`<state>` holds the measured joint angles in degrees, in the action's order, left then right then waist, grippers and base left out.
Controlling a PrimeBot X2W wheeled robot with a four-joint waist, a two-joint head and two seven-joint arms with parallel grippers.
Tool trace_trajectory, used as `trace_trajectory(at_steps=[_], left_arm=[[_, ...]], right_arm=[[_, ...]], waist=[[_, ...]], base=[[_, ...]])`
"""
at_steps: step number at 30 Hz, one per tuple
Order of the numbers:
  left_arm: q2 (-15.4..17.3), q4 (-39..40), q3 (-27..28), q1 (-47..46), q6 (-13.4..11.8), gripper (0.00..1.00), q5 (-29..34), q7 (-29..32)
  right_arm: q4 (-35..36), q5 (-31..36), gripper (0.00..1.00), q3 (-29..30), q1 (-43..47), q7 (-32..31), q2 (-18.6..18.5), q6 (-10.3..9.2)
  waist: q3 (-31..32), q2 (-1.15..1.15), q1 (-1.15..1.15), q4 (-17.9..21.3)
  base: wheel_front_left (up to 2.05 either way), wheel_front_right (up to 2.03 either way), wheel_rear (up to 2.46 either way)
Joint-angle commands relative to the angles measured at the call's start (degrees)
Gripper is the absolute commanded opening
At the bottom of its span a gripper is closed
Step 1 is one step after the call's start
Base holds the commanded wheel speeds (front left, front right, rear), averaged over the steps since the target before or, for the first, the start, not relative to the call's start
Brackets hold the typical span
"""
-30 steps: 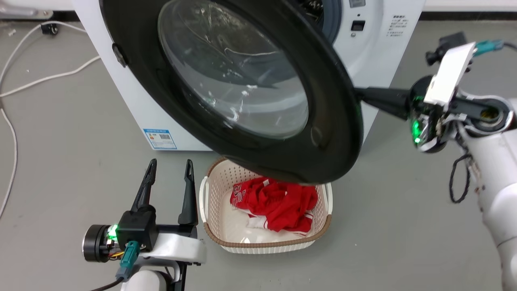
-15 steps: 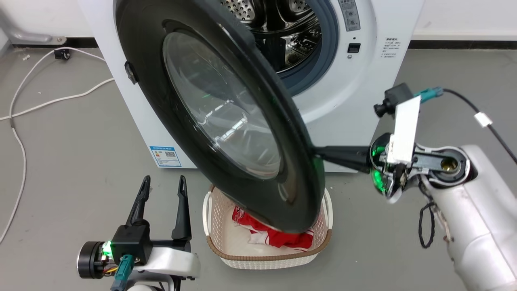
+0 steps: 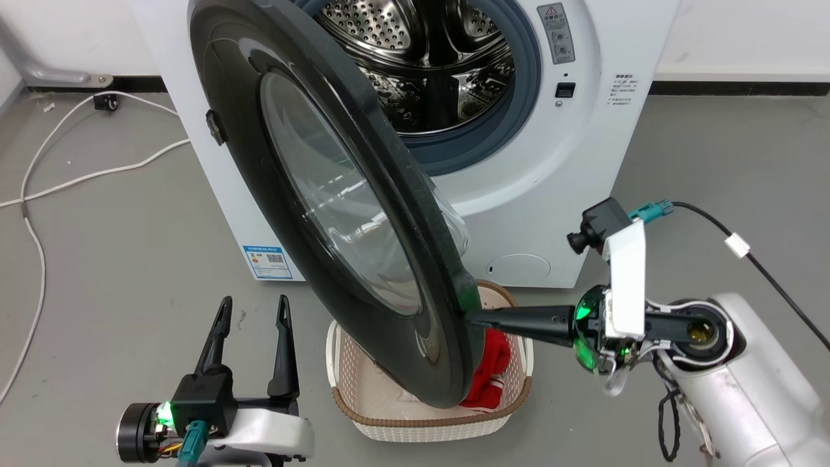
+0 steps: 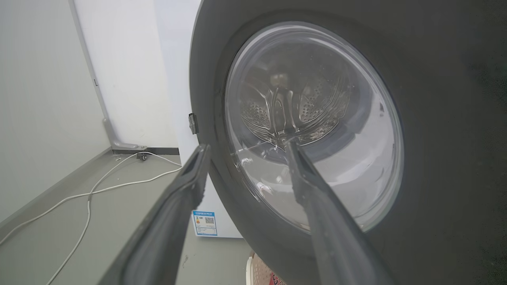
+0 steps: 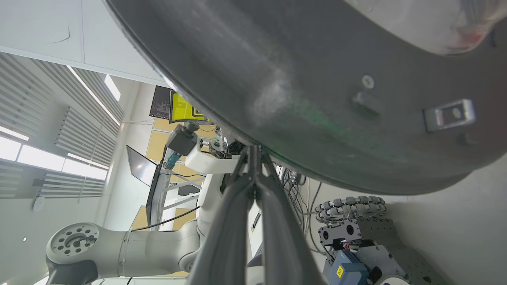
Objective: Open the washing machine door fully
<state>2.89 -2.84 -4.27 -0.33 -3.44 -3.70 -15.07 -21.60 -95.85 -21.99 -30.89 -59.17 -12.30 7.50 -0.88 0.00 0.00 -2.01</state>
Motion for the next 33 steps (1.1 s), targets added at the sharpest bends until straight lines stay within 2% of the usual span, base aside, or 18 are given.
trace_trajectory(at_steps=[1, 7, 10, 19, 26, 27, 28, 29, 30, 31, 33], left_arm=[[-0.02, 0.18, 0.14, 0.56, -0.14, 1.0, 0.23, -0.15], [-0.02, 0.09, 0.18, 0.53, 0.04, 1.0, 0.22, -0.15], [-0.02, 0.26, 0.21, 0.11, -0.12, 1.0, 0.09, -0.15], [-0.02, 0.64, 0.48, -0.57, -0.97, 1.0, -0.41, -0.15], [-0.01, 0.58, 1.12, -1.18, -1.01, 1.0, -0.13, -0.15], [-0.02, 0.62, 1.29, -1.08, -0.97, 1.0, -0.11, -0.15], [-0.01, 0.62, 1.45, -0.96, -0.94, 1.0, -0.07, -0.15], [-0.01, 0.68, 1.65, -0.95, -0.92, 1.0, -0.02, -0.15], [-0.02, 0.78, 1.73, -0.88, -0.92, 1.0, 0.0, -0.15], [-0.02, 0.86, 1.83, -0.8, -0.89, 1.0, 0.06, -0.15], [-0.01, 0.96, 2.32, -0.69, -0.8, 1.0, 0.16, -0.15]], right_arm=[[1.42, -0.39, 0.0, -0.74, 1.61, 0.6, 0.24, -0.02], [3.88, -0.67, 0.0, -1.67, 3.09, 2.54, 0.53, -0.02], [5.52, -0.28, 0.0, -0.32, 3.68, 6.36, 0.59, -0.02], [11.57, 3.54, 0.0, 10.27, 10.05, 29.1, 2.38, -0.01], [13.04, 15.52, 0.0, 16.28, 18.05, 48.34, 2.67, -0.02], [13.05, 16.75, 0.06, 16.94, 19.22, 50.34, 3.18, -0.02], [12.9, 19.03, 0.19, 17.47, 20.36, 52.41, 2.96, -0.01], [12.71, 20.48, 0.4, 18.13, 21.32, 54.38, 2.99, -0.02], [12.66, 21.37, 0.53, 18.45, 22.25, 55.7, 3.65, -0.01], [12.63, 22.69, 1.0, 18.94, 23.18, 57.21, 4.01, -0.01], [12.89, 26.41, 1.0, 19.6, 24.32, 60.21, 3.76, -0.01]], waist=[[0.19, 0.0, 0.0, 0.1], [0.13, 0.0, 0.0, 0.2], [-0.32, 0.0, 0.0, 0.32], [-1.65, 0.0, 0.0, 1.74], [-1.87, 0.0, 0.0, 3.12], [-1.78, 0.0, 0.0, 3.31], [-1.71, 0.0, 0.0, 3.46], [-1.68, 0.0, 0.0, 3.63], [-1.6, 0.0, 0.0, 3.81], [-1.52, 0.0, 0.0, 3.95], [-1.49, 0.0, 0.0, 4.3]], base=[[0.0, 0.0, 0.0], [0.0, 0.0, 0.0], [0.0, 0.0, 0.0], [0.0, 0.0, 0.0], [0.0, 0.0, 0.0], [0.0, 0.0, 0.0], [0.0, 0.0, 0.0], [0.0, 0.0, 0.0], [0.0, 0.0, 0.0], [0.0, 0.0, 0.0], [0.0, 0.0, 0.0]])
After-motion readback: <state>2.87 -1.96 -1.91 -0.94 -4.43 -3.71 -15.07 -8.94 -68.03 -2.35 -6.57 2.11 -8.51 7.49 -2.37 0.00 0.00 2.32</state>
